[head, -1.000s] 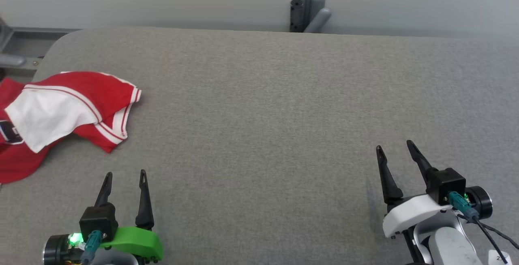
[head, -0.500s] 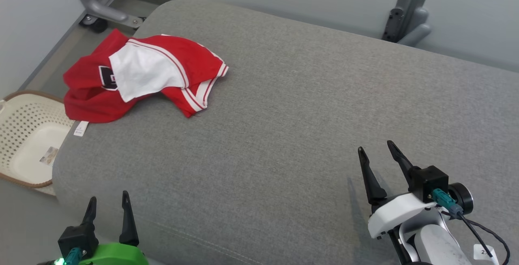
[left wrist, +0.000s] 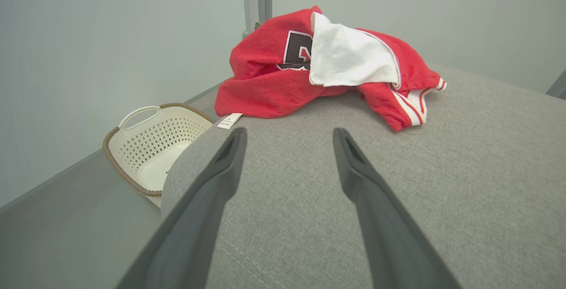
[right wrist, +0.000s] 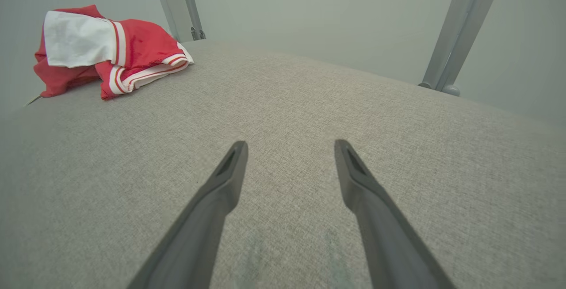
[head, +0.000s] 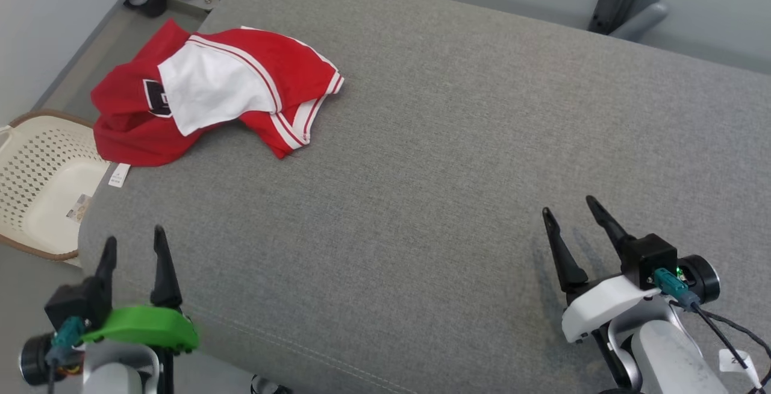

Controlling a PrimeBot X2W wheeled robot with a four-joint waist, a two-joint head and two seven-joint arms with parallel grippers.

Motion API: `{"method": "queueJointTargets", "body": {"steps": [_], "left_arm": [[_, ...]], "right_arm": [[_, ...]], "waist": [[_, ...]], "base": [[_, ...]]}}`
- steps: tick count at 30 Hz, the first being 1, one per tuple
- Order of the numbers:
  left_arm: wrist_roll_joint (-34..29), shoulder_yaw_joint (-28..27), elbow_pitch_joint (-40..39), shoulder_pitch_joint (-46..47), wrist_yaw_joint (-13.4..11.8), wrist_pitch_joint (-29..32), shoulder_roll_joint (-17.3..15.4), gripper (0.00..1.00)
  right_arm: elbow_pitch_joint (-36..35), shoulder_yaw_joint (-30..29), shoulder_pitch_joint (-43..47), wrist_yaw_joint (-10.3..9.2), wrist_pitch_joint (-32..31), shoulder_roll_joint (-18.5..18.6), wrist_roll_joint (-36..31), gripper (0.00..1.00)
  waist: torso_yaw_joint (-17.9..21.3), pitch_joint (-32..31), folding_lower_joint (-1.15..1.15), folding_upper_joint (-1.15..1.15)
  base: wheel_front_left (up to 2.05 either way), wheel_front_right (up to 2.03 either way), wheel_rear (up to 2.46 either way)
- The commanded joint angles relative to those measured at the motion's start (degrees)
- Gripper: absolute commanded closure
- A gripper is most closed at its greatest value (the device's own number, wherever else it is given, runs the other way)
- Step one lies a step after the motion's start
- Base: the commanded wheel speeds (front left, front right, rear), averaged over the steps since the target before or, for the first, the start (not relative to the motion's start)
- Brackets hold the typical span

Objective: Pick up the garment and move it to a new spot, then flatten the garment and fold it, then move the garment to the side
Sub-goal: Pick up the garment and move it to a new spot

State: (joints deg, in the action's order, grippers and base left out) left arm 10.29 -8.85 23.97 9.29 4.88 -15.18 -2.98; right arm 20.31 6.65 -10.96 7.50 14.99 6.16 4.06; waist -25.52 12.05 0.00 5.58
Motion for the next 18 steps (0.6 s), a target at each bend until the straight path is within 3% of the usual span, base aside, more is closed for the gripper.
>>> {"method": "queueJointTargets", "body": {"steps": [1,10,18], "left_arm": [[-0.8,-0.4,0.2,2.3,0.5,0.0,-1.1,0.00],[-3.1,-3.0,7.0,18.4,2.0,0.0,-7.8,0.00],[-3.1,-3.8,18.1,28.7,2.4,0.0,-13.8,0.00]], "right_arm": [[-0.2,-0.1,-0.7,-0.02,0.1,0.8,0.4,0.00],[-2.0,2.1,-3.3,-0.02,0.1,4.2,0.7,0.00],[-2.5,2.1,-4.3,-0.02,0.1,6.0,1.1,0.00]], "waist": [[2.6,2.9,0.00,0.00],[7.8,8.9,0.00,0.00],[11.7,12.7,0.00,0.00]], "base": [[0.00,0.00,0.00],[0.00,0.00,0.00],[0.00,0.00,0.00]]}}
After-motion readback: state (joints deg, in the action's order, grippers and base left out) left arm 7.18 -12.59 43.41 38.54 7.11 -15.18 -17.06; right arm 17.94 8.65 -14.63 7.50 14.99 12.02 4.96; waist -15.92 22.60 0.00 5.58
